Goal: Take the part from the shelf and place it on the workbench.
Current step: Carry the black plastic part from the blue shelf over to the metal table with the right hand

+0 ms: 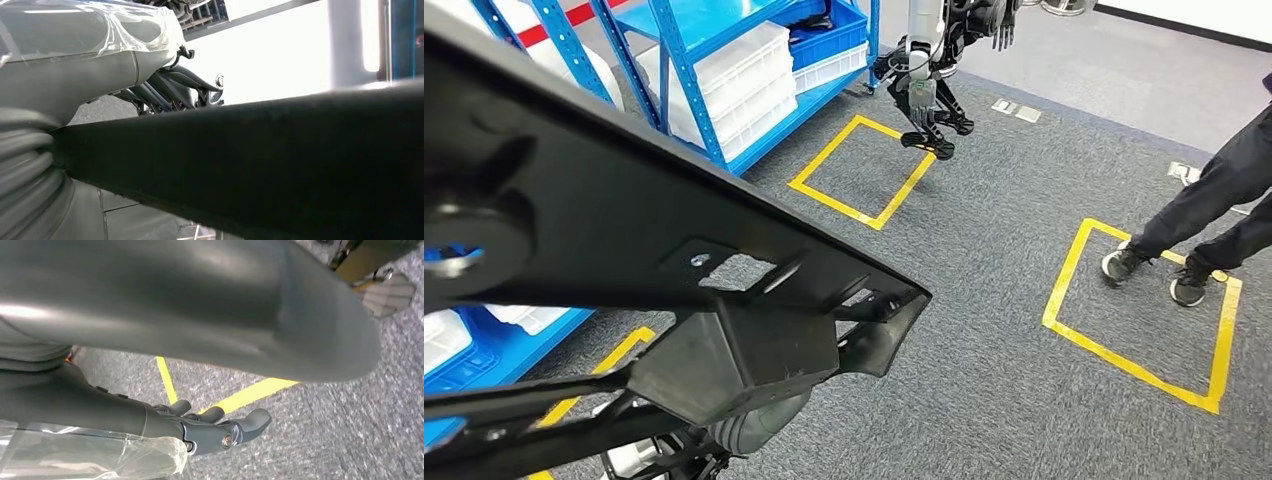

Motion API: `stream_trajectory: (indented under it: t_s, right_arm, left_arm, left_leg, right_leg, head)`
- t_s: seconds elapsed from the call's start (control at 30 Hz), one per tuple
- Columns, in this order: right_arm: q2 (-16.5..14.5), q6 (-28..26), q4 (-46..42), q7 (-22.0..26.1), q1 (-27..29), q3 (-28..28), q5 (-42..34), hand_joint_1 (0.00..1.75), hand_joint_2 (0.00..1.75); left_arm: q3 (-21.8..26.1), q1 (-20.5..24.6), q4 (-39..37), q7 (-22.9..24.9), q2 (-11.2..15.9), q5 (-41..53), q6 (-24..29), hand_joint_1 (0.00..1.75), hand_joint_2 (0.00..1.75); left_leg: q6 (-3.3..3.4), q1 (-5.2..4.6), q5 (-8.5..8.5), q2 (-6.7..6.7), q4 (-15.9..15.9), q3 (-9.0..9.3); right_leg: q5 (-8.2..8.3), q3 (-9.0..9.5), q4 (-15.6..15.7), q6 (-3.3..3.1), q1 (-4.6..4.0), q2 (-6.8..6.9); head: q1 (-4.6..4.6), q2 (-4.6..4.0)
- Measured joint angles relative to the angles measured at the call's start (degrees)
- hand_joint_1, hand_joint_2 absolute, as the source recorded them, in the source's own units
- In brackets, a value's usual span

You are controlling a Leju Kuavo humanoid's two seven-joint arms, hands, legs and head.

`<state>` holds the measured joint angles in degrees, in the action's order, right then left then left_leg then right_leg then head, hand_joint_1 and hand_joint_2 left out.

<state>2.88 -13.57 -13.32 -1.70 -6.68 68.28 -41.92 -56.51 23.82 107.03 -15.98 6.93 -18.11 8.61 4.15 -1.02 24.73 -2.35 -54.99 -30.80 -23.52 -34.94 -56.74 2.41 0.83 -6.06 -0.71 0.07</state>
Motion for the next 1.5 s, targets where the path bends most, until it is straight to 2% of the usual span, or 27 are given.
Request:
stream_trajectory:
  t_s: [0.03,0.1,0.17,0.2,0.23,0.3,0.37,0.4,0.47,0.53,0.63,0.7,0.73,0.8,0.87,0.9,0.93,1.0,1.07,1.13,1.2,1.23,1.3,1.37,1.4,1.43,1.5]
  right_arm:
    - [0.0,0.0,0.0,0.0,0.1,0.0,0.0,0.0,0.0]
    - [0.0,0.0,0.0,0.0,0.0,0.0,0.0,0.0,0.0]
    - [0.0,0.0,0.0,0.0,-0.1,0.0,0.0,0.0,0.0]
    - [0.0,0.0,0.0,0.0,-0.1,0.0,0.0,0.0,0.0]
    - [0.0,0.0,0.0,0.0,-0.1,0.0,0.0,0.0,0.0]
    - [0.0,0.0,0.0,0.0,-0.1,0.0,0.0,0.0,0.0]
    - [0.1,0.0,0.0,0.0,-0.2,0.0,0.0,0.0,0.0]
    - [0.1,0.0,0.0,0.0,-0.3,0.0,0.0,0.0,0.0]
    - [0.1,0.1,0.0,-0.1,-0.3,0.0,0.0,0.0,0.0]
    - [0.1,0.1,0.0,-0.2,-0.1,0.0,0.0,0.0,0.0]
    - [0.1,0.2,0.0,-0.3,-0.1,0.0,0.0,0.0,0.0]
    - [0.1,0.2,0.0,-0.3,-0.1,0.0,0.0,0.0,0.0]
    - [0.1,0.2,0.0,-0.3,-0.1,0.0,0.0,0.0,0.0]
    - [0.1,0.3,0.0,-0.3,-0.1,0.0,0.0,0.0,0.0]
    - [0.2,0.3,0.0,-0.3,-0.2,0.0,0.0,0.0,0.0]
    - [0.2,0.4,0.0,-0.3,-0.2,0.0,0.1,0.0,0.0]
    - [0.2,0.4,0.0,-0.3,-0.2,0.0,0.1,0.0,0.0]
    - [0.3,0.4,0.0,-0.3,0.1,0.0,0.1,0.0,0.0]
    - [0.4,0.4,0.0,-0.3,0.3,0.0,0.1,0.0,0.0]
    - [0.4,0.4,0.0,-0.3,0.2,0.0,0.1,0.0,0.0]
    - [0.4,0.4,0.0,-0.3,0.0,0.0,0.1,0.0,0.0]
    - [0.4,0.4,0.0,-0.3,0.0,0.0,0.1,0.0,0.0]
    - [0.4,0.4,0.0,-0.3,0.1,0.0,0.1,0.0,0.0]
    - [0.4,0.4,0.0,-0.3,0.0,0.0,0.1,0.0,0.0]
    - [0.4,0.4,0.0,-0.3,-0.1,0.0,0.1,0.0,0.0]
    - [0.4,0.4,0.0,-0.3,-0.1,0.0,0.1,0.0,0.0]
    - [0.4,0.4,0.0,-0.3,0.0,0.0,0.1,0.0,0.0]
  left_arm:
    - [0.0,0.0,0.0,0.0,-0.1,0.0,0.0,1.75,1.75]
    - [0.0,0.0,0.0,0.0,-0.2,0.0,0.0,1.75,1.75]
    - [0.0,-0.2,-0.1,0.0,-0.2,-0.1,0.0,1.75,1.75]
    - [0.0,-0.2,-0.1,0.0,-0.2,-0.1,-0.1,1.75,1.75]
    - [0.0,-0.3,-0.1,0.0,-0.2,-0.1,-0.1,1.75,1.75]
    - [0.0,-0.2,-0.1,0.0,-0.2,-0.1,-0.2,1.75,1.75]
    - [0.0,-0.2,-0.2,0.0,-0.2,-0.1,-0.2,1.75,1.75]
    - [0.0,-0.2,-0.2,0.0,-0.2,-0.1,-0.2,1.75,1.75]
    - [-0.1,-0.1,-0.2,0.0,-0.2,-0.1,-0.2,1.75,1.75]
    - [0.0,-0.1,-0.2,0.0,-0.2,-0.2,-0.2,1.75,1.75]
    - [0.0,-0.4,-0.2,0.0,-0.2,-0.4,-0.2,1.75,1.75]
    - [0.0,-0.7,-0.2,0.0,-0.2,-0.5,-0.2,1.75,1.75]
    - [0.0,-0.9,-0.2,0.0,-0.2,-0.5,-0.2,1.75,1.75]
    - [0.0,-1.0,-0.2,0.0,-0.2,-0.5,-0.2,1.75,1.75]
    - [0.0,-0.9,-0.2,-0.1,-0.2,-0.5,-0.2,1.75,1.75]
    - [0.0,-1.0,-0.2,-0.1,-0.2,-0.5,-0.2,1.75,1.75]
    - [0.0,-1.0,-0.2,-0.1,-0.2,-0.5,-0.2,1.75,1.75]
    - [0.0,-0.9,-0.2,-0.1,-0.2,-0.5,-0.2,1.75,1.75]
    - [0.0,-0.9,-0.2,-0.1,-0.3,-0.5,-0.2,1.75,1.75]
    - [0.0,-0.9,-0.2,-0.1,-0.3,-0.5,-0.2,1.75,1.75]
    - [0.0,-1.1,-0.2,-0.2,-0.3,-0.5,-0.2,1.75,1.75]
    - [-0.1,-1.1,-0.2,-0.2,-0.3,-0.5,-0.2,1.75,1.75]
    - [-0.1,-1.1,-0.2,-0.2,-0.3,-0.5,-0.2,1.75,1.75]
    - [-0.1,-1.1,-0.2,-0.2,-0.4,-0.5,-0.2,1.75,1.75]
    - [0.0,-1.0,-0.2,-0.2,-0.4,-0.5,-0.2,1.75,1.75]
    - [0.0,-1.0,-0.2,-0.2,-0.4,-0.5,-0.2,1.75,1.75]
    - [0.0,-1.0,-0.2,-0.2,-0.4,-0.5,-0.2,1.75,1.75]
  left_leg:
    - [0.11,0.15,-0.51,0.52,0.8,0.34]
    - [0.18,0.3,-1.14,1.71,1.8,0.72]
    - [0.25,0.23,-1.2,3.22,1.8,0.6]
    - [0.25,0.19,-1.2,4.0,1.8,0.54]
    - [0.25,0.17,-1.2,4.74,1.8,0.47]
    - [0.2,0.08,-1.17,6.08,1.7,0.49]
    - [-0.06,-0.22,-1.07,7.26,1.6,0.52]
    - [-0.26,-0.36,-1.03,7.79,1.6,0.52]
    - [-0.72,-0.53,-0.96,8.85,1.5,0.52]
    - [-1.4,-0.34,0.03,7.8,0.3,0.12]
    - [-2.54,0.4,5.53,3.75,-9.2,-3.94]
    - [-3.03,0.9,8.09,3.12,-16.0,-6.84]
    - [-3.24,1.16,7.79,3.07,-16.5,-6.94]
    - [-3.69,1.83,4.46,2.41,-10.6,-3.79]
    - [-3.98,2.45,1.48,-0.04,-2.4,0.23]
    - [-3.91,2.56,0.9,-1.08,-0.2,1.22]
    - [-3.64,2.45,0.87,-1.56,0.6,1.45]
    - [-2.7,2.16,0.57,-0.71,0.8,1.28]
    - [-1.69,2.11,0.13,0.47,1.0,1.24]
    - [-1.1,1.84,-0.05,1.92,1.1,1.12]
    - [-0.9,1.39,-0.05,3.5,1.0,0.97]
    - [-0.88,1.21,-0.02,4.25,1.0,0.93]
    - [-0.92,1.03,0.03,5.57,1.0,0.99]
    - [-1.19,0.77,0.2,6.63,0.9,1.09]
    - [-1.39,0.61,0.32,7.05,0.9,1.09]
    - [-1.62,0.45,0.42,7.46,0.8,1.1]
    - [-2.18,0.48,0.6,8.14,0.8,1.13]
  right_leg:
    - [-0.53,-0.29,-0.6,0.28,-0.15,1.1]
    - [-3.6,-2.37,-5.3,0.64,-0.26,3.97]
    - [-7.03,-5.32,-12.2,1.08,-0.08,4.96]
    - [-7.52,-5.87,-13.9,1.26,-0.03,5.08]
    - [-7.04,-5.38,-13.6,1.37,-0.01,5.19]
    - [-3.97,-1.09,-6.9,1.27,-0.1,6.38]
    - [-1.83,3.12,0.4,0.57,-0.58,8.48]
    - [-1.5,4.0,2.1,0.13,-0.82,9.08]
    - [-1.23,3.89,2.7,-0.69,-0.94,8.28]
    - [-0.82,3.74,3.0,-1.29,-0.58,7.26]
    - [-0.26,3.3,3.1,-1.92,-0.24,5.76]
    - [-0.01,2.96,3.1,-1.94,-0.18,4.46]
    - [0.11,2.85,3.0,-1.85,-0.1,3.76]
    - [0.33,2.73,3.0,-1.49,0.17,2.22]
    - [0.5,2.43,2.8,-0.89,0.26,0.8]
    - [0.64,2.15,2.7,-0.49,0.27,0.23]
    - [0.81,1.84,2.6,-0.07,0.31,-0.31]
    - [1.08,1.31,2.6,0.67,0.63,-0.87]
    - [-0.42,0.06,0.3,1.01,0.65,1.26]
    - [-4.22,-3.13,-6.7,1.09,0.47,4.14]
    - [-7.16,-6.33,-14.0,1.13,0.48,4.98]
    - [-7.27,-6.71,-15.3,1.1,0.49,5.1]
    - [-4.52,-3.62,-10.3,0.91,0.45,5.77]
    - [-1.85,0.97,-2.0,0.59,0.13,7.88]
    - [-1.33,2.18,0.4,0.35,-0.06,8.61]
    - [-1.3,2.62,1.5,0.11,-0.27,8.9]
    - [-1.14,2.43,1.6,-0.53,-0.44,7.89]
  head:
    - [-0.03,0.0]
    - [-0.16,0.0]
    - [-0.21,0.0]
    - [-0.22,0.0]
    - [-0.22,0.0]
    - [-0.23,0.0]
    - [-0.2,0.0]
    - [-0.18,0.0]
    - [-0.14,0.0]
    - [-0.1,0.0]
    - [0.11,-0.01]
    - [0.15,0.0]
    - [0.16,0.0]
    - [0.17,0.0]
    - [0.16,0.0]
    - [0.14,0.0]
    - [0.11,0.0]
    - [0.07,0.0]
    - [-0.05,0.0]
    - [-0.21,0.0]
    - [-0.25,-0.01]
    - [-0.25,-0.01]
    - [-0.25,-0.01]
    - [-0.22,0.0]
    - [-0.18,0.0]
    - [-0.13,0.0]
    - [-0.05,0.0]
